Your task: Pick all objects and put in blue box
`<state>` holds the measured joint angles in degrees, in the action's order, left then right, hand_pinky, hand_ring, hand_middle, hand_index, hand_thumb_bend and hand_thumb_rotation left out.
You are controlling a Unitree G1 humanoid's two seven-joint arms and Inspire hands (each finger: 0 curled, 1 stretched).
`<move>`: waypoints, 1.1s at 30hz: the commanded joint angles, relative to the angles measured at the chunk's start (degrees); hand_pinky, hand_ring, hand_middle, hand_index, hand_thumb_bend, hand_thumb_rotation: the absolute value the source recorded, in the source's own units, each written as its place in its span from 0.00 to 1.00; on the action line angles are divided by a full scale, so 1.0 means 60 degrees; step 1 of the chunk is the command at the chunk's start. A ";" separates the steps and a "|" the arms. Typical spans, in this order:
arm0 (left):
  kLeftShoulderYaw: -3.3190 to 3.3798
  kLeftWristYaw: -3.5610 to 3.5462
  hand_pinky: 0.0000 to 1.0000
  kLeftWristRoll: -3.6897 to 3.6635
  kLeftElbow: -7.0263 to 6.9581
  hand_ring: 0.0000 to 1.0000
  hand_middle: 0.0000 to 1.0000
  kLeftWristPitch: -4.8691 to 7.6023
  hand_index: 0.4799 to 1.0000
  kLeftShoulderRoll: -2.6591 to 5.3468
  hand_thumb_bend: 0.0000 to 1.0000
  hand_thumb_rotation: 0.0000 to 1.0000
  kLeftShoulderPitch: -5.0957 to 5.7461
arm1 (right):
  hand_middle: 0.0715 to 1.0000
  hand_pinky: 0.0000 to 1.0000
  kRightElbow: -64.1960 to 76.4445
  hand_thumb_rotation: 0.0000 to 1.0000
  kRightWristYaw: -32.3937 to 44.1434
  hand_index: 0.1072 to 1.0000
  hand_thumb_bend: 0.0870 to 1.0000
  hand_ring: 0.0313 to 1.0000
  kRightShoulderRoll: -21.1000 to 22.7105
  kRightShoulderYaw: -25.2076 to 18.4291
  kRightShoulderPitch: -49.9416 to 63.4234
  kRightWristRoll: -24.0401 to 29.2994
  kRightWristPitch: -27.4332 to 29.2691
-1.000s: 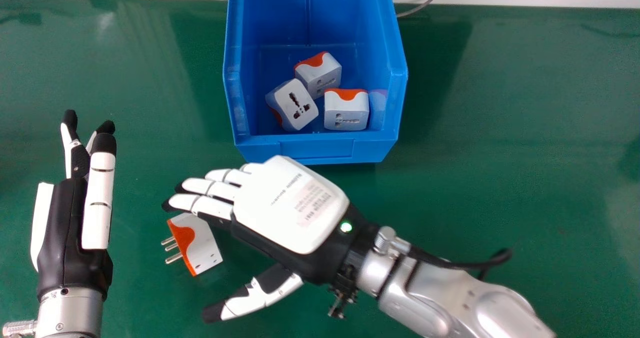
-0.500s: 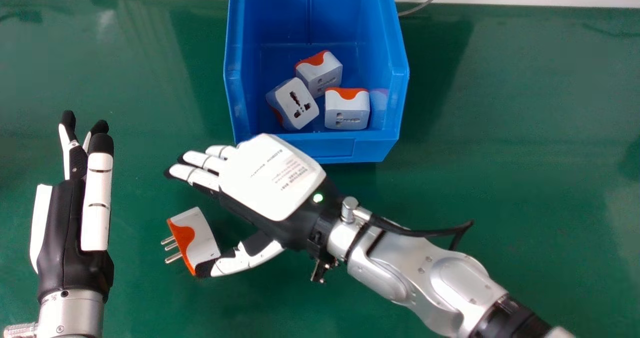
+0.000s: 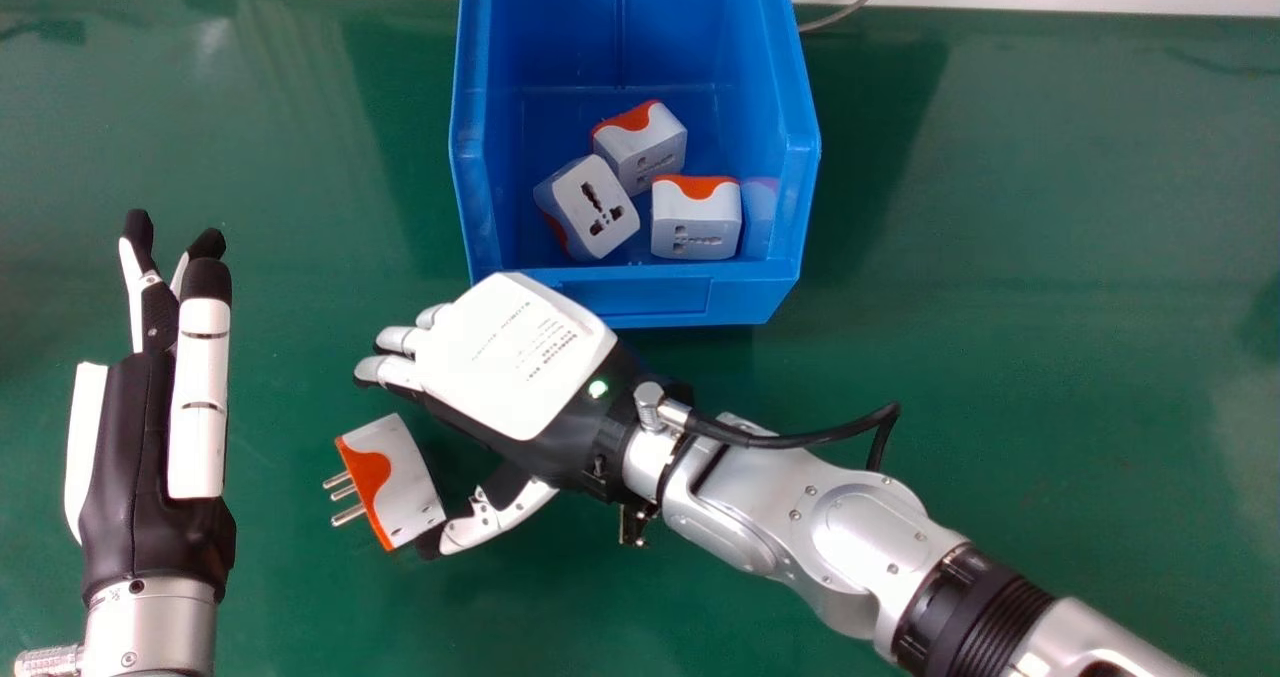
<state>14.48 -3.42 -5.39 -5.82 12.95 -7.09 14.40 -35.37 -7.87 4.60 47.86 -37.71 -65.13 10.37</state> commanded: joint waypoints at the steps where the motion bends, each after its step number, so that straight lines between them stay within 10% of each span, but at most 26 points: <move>1: -0.0038 0.0020 1.00 0.0029 -0.0243 0.98 0.97 0.0036 0.97 0.0013 0.51 1.00 0.0032 | 0.85 0.72 0.0129 0.67 0.0131 0.82 0.44 0.82 -0.0119 0.0086 -0.0368 -0.0048 -0.0126; 33: -0.0300 0.0215 1.00 0.0189 -0.0473 0.98 0.97 -0.0191 0.97 0.0201 0.45 1.00 0.0002 | 0.80 0.67 -0.0133 0.68 0.0467 0.77 0.48 0.77 -0.0541 0.0606 -0.0598 -0.0154 -0.0862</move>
<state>12.73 -2.40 -4.60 -6.90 11.26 -6.00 14.30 -36.45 -3.69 2.41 51.58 -39.03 -65.84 5.42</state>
